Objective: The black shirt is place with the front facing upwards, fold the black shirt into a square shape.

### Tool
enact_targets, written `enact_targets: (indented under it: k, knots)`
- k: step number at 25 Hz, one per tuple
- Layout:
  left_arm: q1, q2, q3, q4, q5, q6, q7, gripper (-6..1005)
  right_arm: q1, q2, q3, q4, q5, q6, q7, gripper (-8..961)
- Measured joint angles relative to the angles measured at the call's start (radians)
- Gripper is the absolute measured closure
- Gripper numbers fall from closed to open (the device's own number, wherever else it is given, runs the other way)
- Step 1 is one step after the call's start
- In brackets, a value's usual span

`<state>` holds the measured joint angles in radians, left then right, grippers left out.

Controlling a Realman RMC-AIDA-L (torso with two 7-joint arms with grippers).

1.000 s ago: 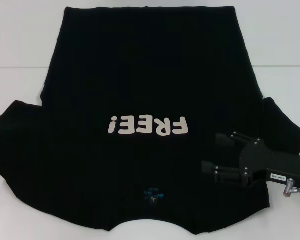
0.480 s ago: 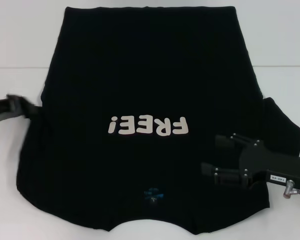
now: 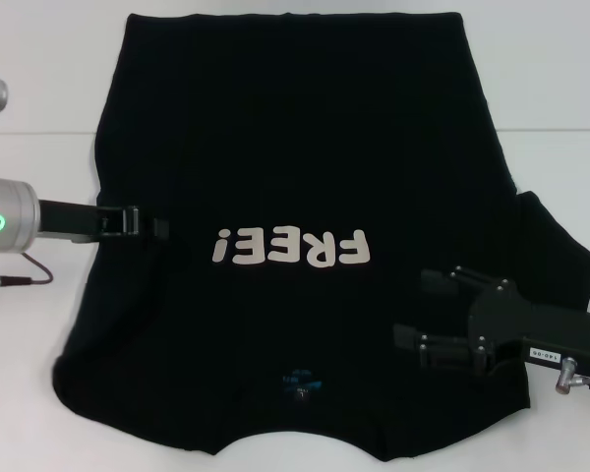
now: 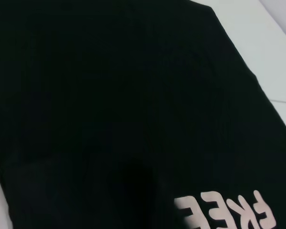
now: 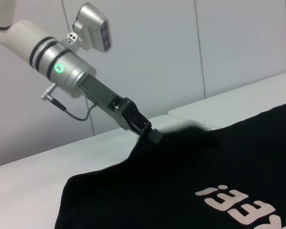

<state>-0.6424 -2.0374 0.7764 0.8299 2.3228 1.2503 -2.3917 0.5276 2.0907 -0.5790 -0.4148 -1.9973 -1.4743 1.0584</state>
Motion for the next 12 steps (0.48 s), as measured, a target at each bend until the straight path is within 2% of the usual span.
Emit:
enact_targets:
  k: [5,9,12]
  knots:
    - [0.018,0.009,-0.067,-0.034,-0.113,0.068,0.089,865,-0.002,0.000,0.014,0.000,0.005,-0.003,0.019,9]
    - [0.059,0.011,-0.182,-0.081,-0.296,0.243,0.401,782,-0.003,-0.013,0.044,-0.039,0.012,-0.013,0.191,9]
    - [0.116,-0.007,-0.219,-0.107,-0.384,0.330,0.640,701,-0.007,-0.041,0.042,-0.109,0.001,-0.016,0.421,9]
